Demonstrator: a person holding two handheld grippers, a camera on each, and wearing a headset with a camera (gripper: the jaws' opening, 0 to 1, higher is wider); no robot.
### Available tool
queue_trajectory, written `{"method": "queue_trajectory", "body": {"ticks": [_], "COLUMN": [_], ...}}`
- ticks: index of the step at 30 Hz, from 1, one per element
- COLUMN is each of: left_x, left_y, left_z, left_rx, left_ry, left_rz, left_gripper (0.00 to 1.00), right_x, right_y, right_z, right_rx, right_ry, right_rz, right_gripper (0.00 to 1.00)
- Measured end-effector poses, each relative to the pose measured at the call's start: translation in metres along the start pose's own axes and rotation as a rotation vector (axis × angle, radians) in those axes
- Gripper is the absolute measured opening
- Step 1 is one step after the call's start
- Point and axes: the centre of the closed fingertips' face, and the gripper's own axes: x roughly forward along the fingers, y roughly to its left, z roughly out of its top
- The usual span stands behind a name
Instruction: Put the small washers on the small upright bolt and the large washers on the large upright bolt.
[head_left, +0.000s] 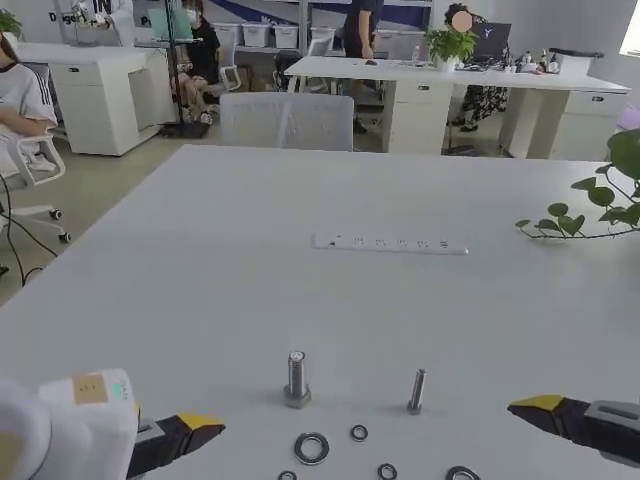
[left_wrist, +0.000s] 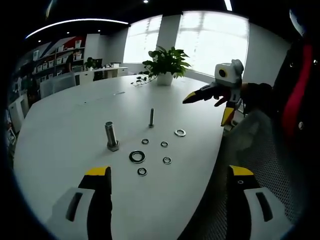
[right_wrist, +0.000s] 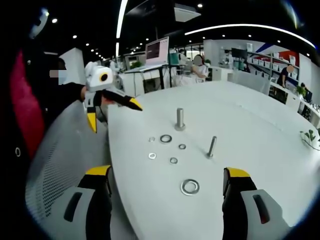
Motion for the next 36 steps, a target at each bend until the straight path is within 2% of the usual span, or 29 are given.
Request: {"method": "queue_trajectory", "body": {"ticks": [36], "left_x": [-0.0015], "left_y": [-0.0051], "left_z": [0.0007], "left_rx": [0.002], "left_ry": [-0.002], "left_rz": [0.009], "left_gripper": [0.96], "right_x": [0.0001], "right_y": [-0.0034], "right_z": [-0.0058], "right_rx": [-0.011], "right_ry": [0.028], "right_rz": [-0.003], "right_gripper": [0.90]}}
